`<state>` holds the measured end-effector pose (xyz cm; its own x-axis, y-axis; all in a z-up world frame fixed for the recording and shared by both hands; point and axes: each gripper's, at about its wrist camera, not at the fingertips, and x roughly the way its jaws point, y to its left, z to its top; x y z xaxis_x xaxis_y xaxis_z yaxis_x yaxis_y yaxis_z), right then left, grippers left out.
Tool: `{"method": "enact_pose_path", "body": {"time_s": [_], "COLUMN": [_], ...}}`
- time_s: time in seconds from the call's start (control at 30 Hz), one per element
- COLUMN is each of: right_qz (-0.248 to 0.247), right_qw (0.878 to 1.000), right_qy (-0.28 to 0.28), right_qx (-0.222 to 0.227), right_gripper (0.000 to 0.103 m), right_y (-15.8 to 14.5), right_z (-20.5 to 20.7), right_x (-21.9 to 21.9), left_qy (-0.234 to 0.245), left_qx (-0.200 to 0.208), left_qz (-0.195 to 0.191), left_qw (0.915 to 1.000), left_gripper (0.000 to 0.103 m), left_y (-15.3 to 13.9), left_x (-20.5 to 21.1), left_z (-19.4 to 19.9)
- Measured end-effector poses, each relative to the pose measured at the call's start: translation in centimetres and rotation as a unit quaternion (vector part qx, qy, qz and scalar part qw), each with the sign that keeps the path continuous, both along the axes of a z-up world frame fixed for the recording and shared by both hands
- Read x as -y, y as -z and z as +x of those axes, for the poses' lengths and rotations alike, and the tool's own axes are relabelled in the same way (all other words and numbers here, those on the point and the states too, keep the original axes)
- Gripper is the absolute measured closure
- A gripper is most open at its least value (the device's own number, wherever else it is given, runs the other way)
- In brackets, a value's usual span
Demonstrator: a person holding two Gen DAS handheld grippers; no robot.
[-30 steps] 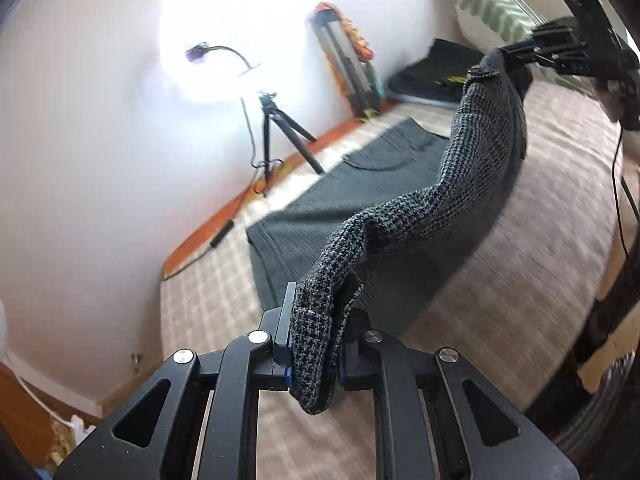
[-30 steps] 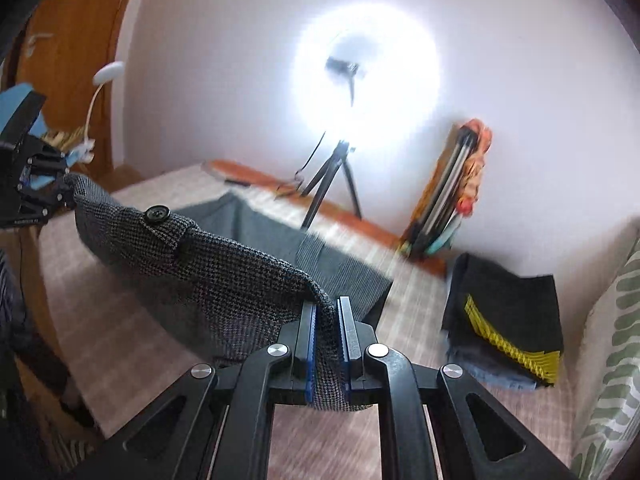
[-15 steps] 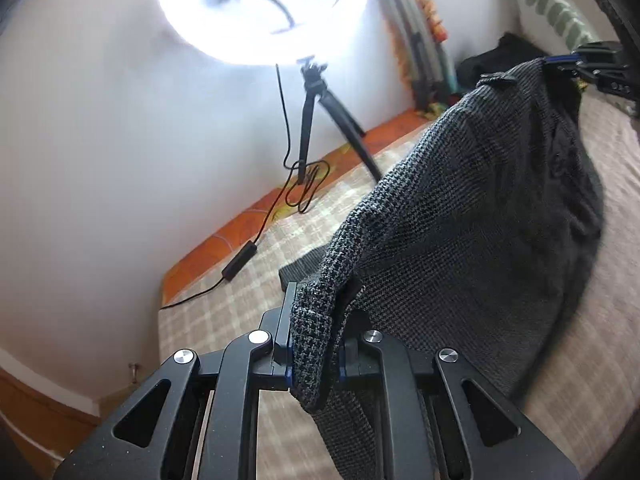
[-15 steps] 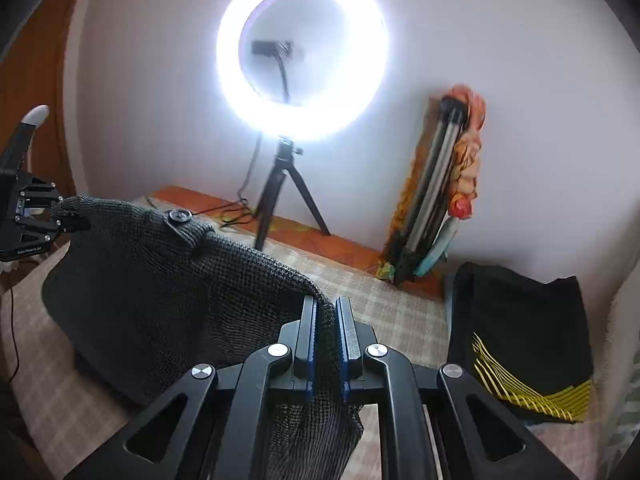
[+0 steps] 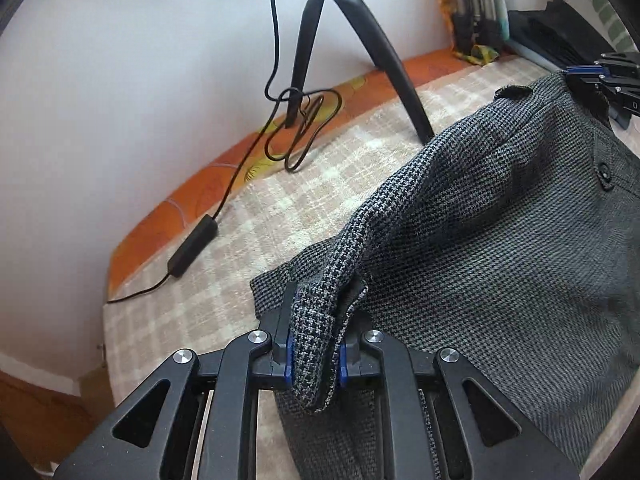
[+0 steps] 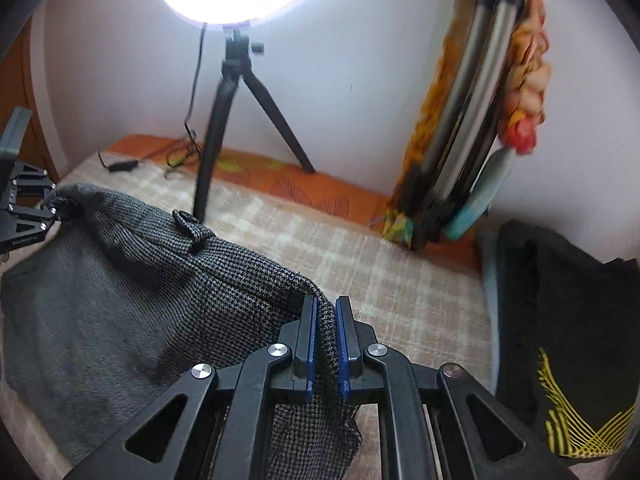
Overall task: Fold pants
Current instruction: 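Grasp a hem with each gripper and fold the legs over toward the waistband, then open both grippers and release the folded trousers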
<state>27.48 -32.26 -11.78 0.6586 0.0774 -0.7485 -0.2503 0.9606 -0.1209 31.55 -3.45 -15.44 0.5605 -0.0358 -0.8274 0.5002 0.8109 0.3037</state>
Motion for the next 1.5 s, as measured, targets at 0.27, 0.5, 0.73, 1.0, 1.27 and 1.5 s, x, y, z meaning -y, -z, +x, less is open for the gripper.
{"method": "enact_pose_path", "body": {"time_s": [0.27, 0.5, 0.73, 1.0, 1.27, 1.5], "right_qz": [-0.011, 0.020, 0.054, 0.069, 0.136, 0.190], "right_qw": [1.000, 0.999, 0.996, 0.990, 0.975, 0.964], "right_qy": [0.008, 0.041, 0.073, 0.117, 0.166, 0.170], "right_qx": [-0.020, -0.010, -0.002, -0.023, -0.050, -0.074], "right_gripper": [0.095, 0.058, 0.033, 0.019, 0.018, 0.018], "right_y": [1.7, -0.2, -3.2, -1.9, 0.1, 1.8], "right_z": [1.7, 0.8, -5.1, -12.8, -16.3, -16.6], "right_x": [-0.1, 1.5, 2.8, 2.3, 4.3, 4.1], "left_qy": [-0.093, -0.118, -0.144, -0.145, -0.176, -0.135], "left_qx": [0.026, 0.062, 0.026, -0.035, -0.011, 0.021], "left_qz": [-0.022, -0.025, -0.103, -0.114, -0.084, -0.107], "left_qw": [0.9951, 0.9907, 0.9838, 0.9822, 0.9807, 0.9848], "left_gripper": [0.042, 0.042, 0.039, 0.038, 0.036, 0.036], "left_y": [-1.3, -4.1, -5.2, -1.4, -0.4, -2.4], "left_x": [-2.7, -5.3, -8.1, -7.9, -8.9, -6.4], "left_z": [2.7, 0.2, -4.8, -10.1, -12.4, -14.6]}}
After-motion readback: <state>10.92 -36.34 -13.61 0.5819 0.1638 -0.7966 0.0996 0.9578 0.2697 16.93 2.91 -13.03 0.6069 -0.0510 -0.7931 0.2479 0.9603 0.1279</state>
